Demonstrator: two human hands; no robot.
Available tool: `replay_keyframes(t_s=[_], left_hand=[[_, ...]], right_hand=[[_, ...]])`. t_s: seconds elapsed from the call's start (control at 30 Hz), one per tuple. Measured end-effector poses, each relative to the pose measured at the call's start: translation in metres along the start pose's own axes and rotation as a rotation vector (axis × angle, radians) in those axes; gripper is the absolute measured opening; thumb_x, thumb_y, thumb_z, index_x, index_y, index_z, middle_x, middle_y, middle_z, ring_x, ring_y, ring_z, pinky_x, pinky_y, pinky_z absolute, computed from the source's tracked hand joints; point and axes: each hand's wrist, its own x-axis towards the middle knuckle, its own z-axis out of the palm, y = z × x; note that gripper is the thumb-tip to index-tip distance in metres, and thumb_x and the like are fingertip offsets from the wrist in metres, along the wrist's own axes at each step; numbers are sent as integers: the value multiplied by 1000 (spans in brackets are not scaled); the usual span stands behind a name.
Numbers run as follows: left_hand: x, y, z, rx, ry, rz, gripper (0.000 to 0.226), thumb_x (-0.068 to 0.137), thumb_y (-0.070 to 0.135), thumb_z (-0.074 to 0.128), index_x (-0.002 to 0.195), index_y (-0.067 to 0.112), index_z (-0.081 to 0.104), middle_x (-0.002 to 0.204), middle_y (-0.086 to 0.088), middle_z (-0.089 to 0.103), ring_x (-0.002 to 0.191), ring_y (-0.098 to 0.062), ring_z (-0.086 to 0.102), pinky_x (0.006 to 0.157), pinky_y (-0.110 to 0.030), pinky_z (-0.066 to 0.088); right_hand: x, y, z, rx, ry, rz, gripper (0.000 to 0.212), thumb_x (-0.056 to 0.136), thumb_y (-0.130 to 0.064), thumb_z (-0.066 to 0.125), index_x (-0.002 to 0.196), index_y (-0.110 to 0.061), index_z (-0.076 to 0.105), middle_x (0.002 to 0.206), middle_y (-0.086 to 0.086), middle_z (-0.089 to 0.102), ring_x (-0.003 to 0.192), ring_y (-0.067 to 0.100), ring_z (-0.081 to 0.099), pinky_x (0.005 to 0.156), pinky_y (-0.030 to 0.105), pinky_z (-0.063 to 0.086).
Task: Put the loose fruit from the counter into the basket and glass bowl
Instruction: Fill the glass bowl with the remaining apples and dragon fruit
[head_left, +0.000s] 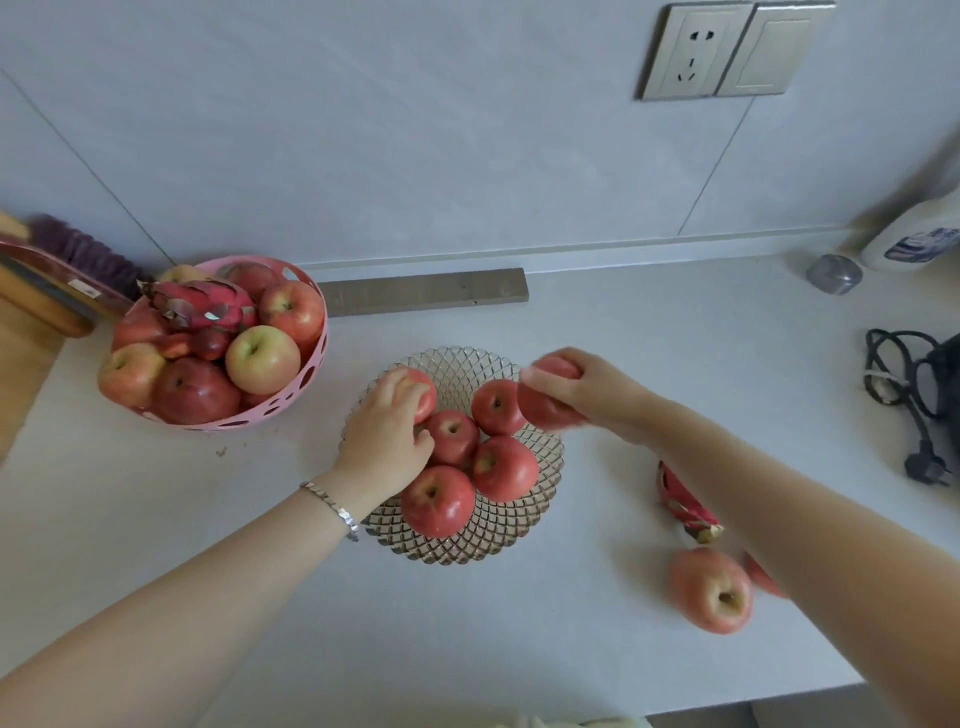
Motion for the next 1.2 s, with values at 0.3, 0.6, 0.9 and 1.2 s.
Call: replay_keyframes(t_s=[0.3, 0.6, 0.9, 1.2], left_hand=[[20, -21, 20, 68, -129, -42, 61, 92, 25, 47, 146, 29, 18, 158, -8, -3, 145, -33, 6, 117, -43, 18], [22, -35, 23, 21, -53, 22, 56, 93, 21, 48, 145, 29, 26, 158, -4, 0, 142, -27, 21, 111, -36, 32], [21, -32, 25, 13, -91, -36, 54, 96, 23, 43, 144, 34, 22, 157, -13, 0, 119, -29, 52, 90, -32, 49], [21, -32, 32, 45, -108, -41, 53, 96, 22, 41, 145, 33, 21, 157, -13, -5, 109, -29, 58, 88, -36, 52]], right_hand=[[82, -21, 74, -40, 186, -86, 62, 73, -43, 74, 121, -17, 46, 108, 3, 54, 99, 20, 58, 85, 34, 53], [98, 0, 82, -407, 151, -22, 54, 76, -59, 60, 118, -25, 54, 111, -1, 64, 102, 19, 60, 84, 35, 50], [97, 11, 81, -698, 162, -6, 67, 77, -68, 50, 127, -23, 43, 123, 6, 53, 110, 28, 55, 84, 42, 50], [92, 17, 79, -745, 172, -119, 59, 87, -54, 47, 134, -19, 38, 133, 5, 46, 123, 25, 44, 92, 40, 44]])
